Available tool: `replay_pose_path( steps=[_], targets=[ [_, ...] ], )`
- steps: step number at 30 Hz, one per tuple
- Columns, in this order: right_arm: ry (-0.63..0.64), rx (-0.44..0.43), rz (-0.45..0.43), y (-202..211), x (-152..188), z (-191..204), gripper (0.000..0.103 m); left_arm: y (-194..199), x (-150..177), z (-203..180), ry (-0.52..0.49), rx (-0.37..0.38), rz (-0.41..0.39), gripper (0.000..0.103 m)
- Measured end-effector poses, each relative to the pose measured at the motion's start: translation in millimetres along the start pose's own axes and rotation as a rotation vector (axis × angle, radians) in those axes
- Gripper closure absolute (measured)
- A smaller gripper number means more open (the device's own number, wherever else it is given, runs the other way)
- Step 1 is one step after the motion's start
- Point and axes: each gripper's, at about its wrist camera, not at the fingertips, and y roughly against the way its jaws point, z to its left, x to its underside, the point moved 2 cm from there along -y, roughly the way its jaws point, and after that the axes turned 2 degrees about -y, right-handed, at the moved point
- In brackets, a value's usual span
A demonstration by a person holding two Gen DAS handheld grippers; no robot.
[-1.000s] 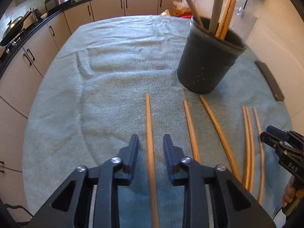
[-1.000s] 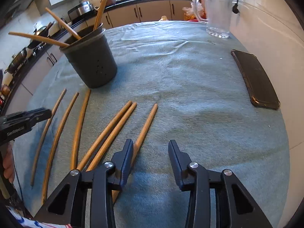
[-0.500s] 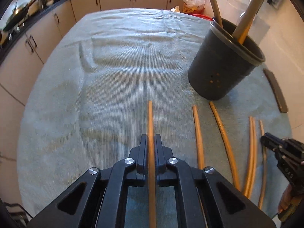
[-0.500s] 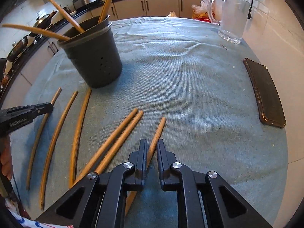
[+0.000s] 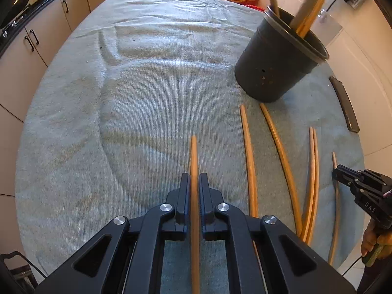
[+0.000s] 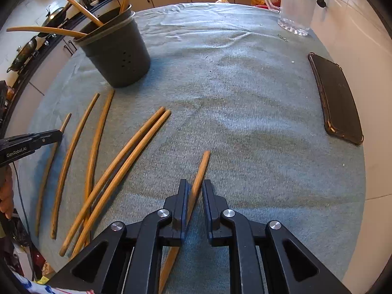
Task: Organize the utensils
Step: 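Move the left gripper to a loose chopstick and close it while the right gripper grasps another, then lift both held chopsticks upright and carry them toward the black cup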
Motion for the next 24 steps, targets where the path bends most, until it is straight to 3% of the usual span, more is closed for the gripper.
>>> replay_pose_path(
  steps=[10, 15, 17, 21, 24],
  targets=[
    [-0.001, 0.041, 0.050, -8, -21, 4, 0.086, -7, -13, -4, -0.018, -0.013, 0.012, 0.097],
    [0.018, 0.071, 0.039, -10, -20, 9, 0.086, -8, -14, -8, -0.037, -0.025, -0.007, 0.097],
    [0.034, 0.089, 0.018, -10, -19, 11, 0.091, -7, -15, -13, -0.064, -0.041, -0.016, 0.097],
    [0.008, 0.063, -0.009, -6, -19, 8, 0.096, 4, -11, -14, -0.047, -0.019, -0.071, 0.098],
    [-0.015, 0.026, -0.083, 9, -20, 5, 0.097, 27, -8, -13, -0.043, -0.006, -0.151, 0.098]
  ],
)
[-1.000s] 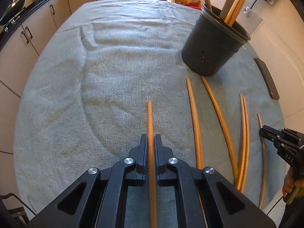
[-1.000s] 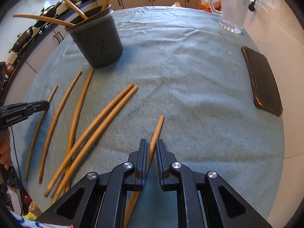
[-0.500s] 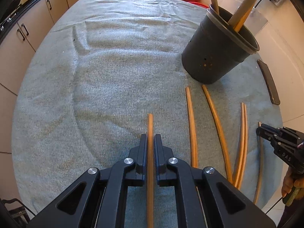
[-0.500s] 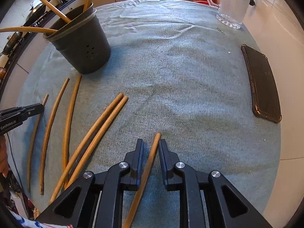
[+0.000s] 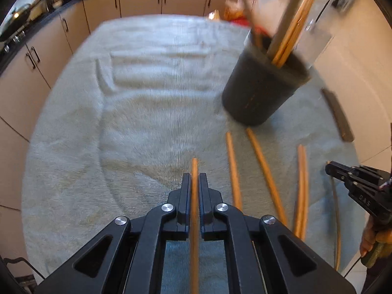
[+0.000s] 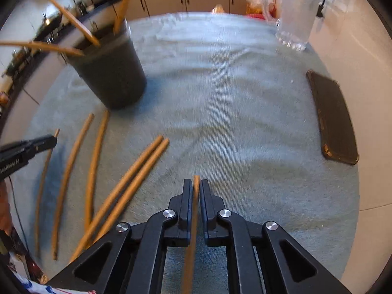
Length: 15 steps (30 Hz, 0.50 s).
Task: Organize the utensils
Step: 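Lift both held chopsticks upright and carry them toward the black cup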
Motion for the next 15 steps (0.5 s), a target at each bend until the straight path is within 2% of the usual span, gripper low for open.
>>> replay_pose_path(
  steps=[6, 10, 13, 15],
  targets=[
    [-0.017, -0.020, -0.200, 62, 3, 3, 0.097, 74, 11, -10, -0.020, 0.029, -0.198, 0.098],
    [-0.004, -0.012, -0.320, 104, 14, 11, 0.097, 114, 25, -17, -0.037, 0.052, -0.298, 0.098],
    [-0.002, -0.026, -0.381, 128, 20, 13, 0.097, 137, 33, -26, -0.055, 0.069, -0.355, 0.098],
    [0.005, -0.043, -0.390, 133, 24, 16, 0.097, 147, 40, -30, -0.077, 0.066, -0.388, 0.098]
  ],
)
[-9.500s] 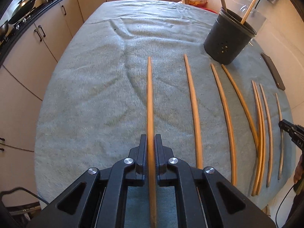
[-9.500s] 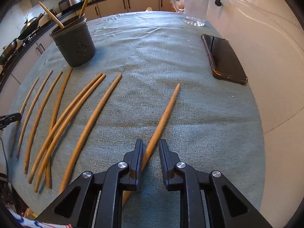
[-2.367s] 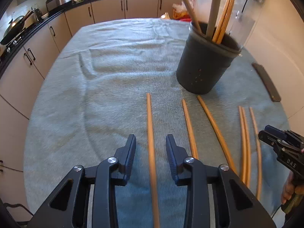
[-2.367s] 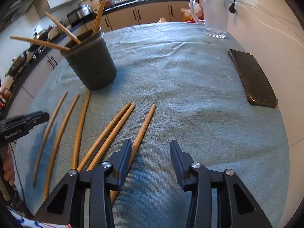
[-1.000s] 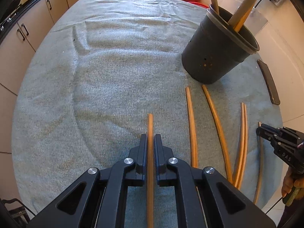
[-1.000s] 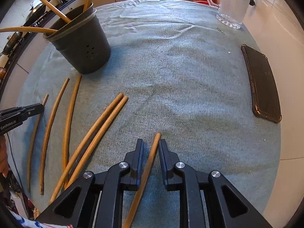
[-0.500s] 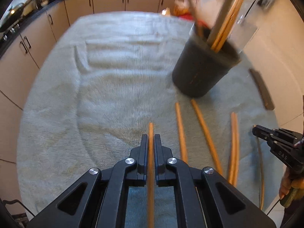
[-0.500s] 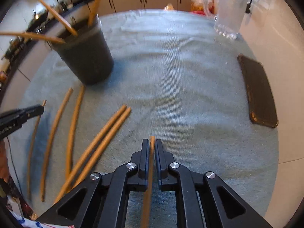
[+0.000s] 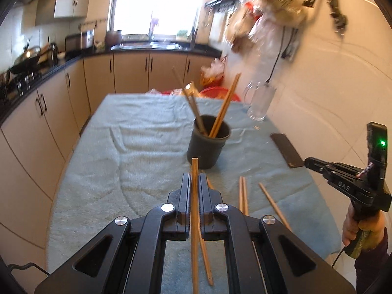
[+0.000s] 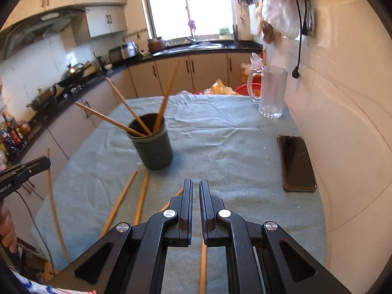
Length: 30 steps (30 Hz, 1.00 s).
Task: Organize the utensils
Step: 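Lift both held chopsticks upright and carry them toward the black cup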
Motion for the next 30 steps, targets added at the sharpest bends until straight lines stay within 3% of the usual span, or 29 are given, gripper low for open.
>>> replay_pose_path(
  steps=[3, 6, 9, 15, 17, 18, 19, 23, 30],
  targets=[
    [0.035, 0.004, 0.081, -11, 12, 3, 0.095, 8, 4, -7, -0.026, -0.002, 0.005, 0.098],
    [0.034, 0.035, 0.212, -46, 32, -3, 0.069, -4, 9, -4, -0.001, -0.005, 0.048, 0.098],
    [0.003, 0.036, 0.302, -73, 51, -12, 0.068, -20, 17, 7, 0.057, 0.011, 0.102, 0.098],
    [0.024, 0.102, 0.413, -117, 59, -17, 0.068, -22, 21, 11, 0.068, 0.002, 0.112, 0.098],
    [0.046, 0.114, 0.415, -125, 54, -17, 0.074, -19, 20, 10, 0.069, 0.005, 0.106, 0.098],
    [0.052, 0.111, 0.418, -129, 51, -16, 0.090, -18, 19, 9, 0.068, 0.006, 0.103, 0.098],
    [0.056, 0.110, 0.420, -131, 50, -16, 0.096, -17, 18, 9, 0.067, 0.007, 0.099, 0.098],
    [0.083, 0.100, 0.394, -131, 46, -15, 0.097, -7, 16, 6, 0.069, 0.023, 0.076, 0.098],
    [0.042, 0.051, 0.159, -64, 30, -13, 0.097, 31, 10, -4, 0.066, 0.064, -0.006, 0.098]
  ],
)
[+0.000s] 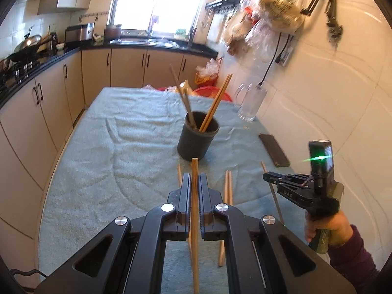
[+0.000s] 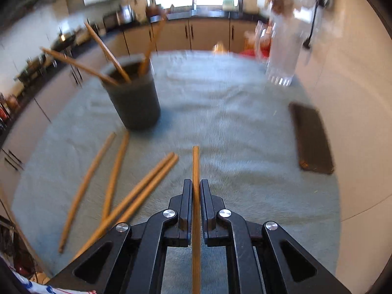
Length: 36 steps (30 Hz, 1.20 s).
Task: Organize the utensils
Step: 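Lift both held chopsticks upright and carry them toward the black cup, then lower the chopsticks into the black cup and open both grippers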
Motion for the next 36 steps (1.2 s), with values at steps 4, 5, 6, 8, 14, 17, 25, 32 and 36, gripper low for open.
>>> replay_pose_path(
  steps=[4, 5, 6, 8, 14, 17, 25, 32, 36],
  targets=[
    [-0.026, -0.022, -0.138, 47, -1, 3, 0.097, 25, -4, -12, -0.029, 0.006, -0.072, 0.098],
    [-0.027, -0.021, -0.164, 55, -1, 4, 0.097, 31, -5, -16, -0.040, 0.007, -0.090, 0.098],
    [-0.027, -0.020, -0.196, 66, 0, 6, 0.097, 36, -5, -19, -0.050, 0.008, -0.104, 0.098],
    [-0.027, -0.024, -0.239, 84, 2, 7, 0.097, 45, -6, -26, -0.069, 0.010, -0.127, 0.098],
    [-0.025, -0.023, -0.314, 112, 8, 15, 0.097, 60, -4, -43, -0.136, -0.007, -0.178, 0.098],
    [-0.016, -0.021, -0.325, 119, 11, 19, 0.097, 58, -6, -43, -0.129, 0.001, -0.172, 0.098],
    [-0.016, -0.032, -0.354, 129, 6, 21, 0.097, 55, -9, -40, -0.114, 0.001, -0.161, 0.098],
    [-0.024, -0.035, -0.370, 130, -2, 20, 0.097, 53, -12, -38, -0.117, 0.003, -0.163, 0.098],
    [-0.025, -0.039, -0.374, 129, -7, 20, 0.097, 53, -20, -43, -0.124, 0.008, -0.172, 0.098]
  ],
)
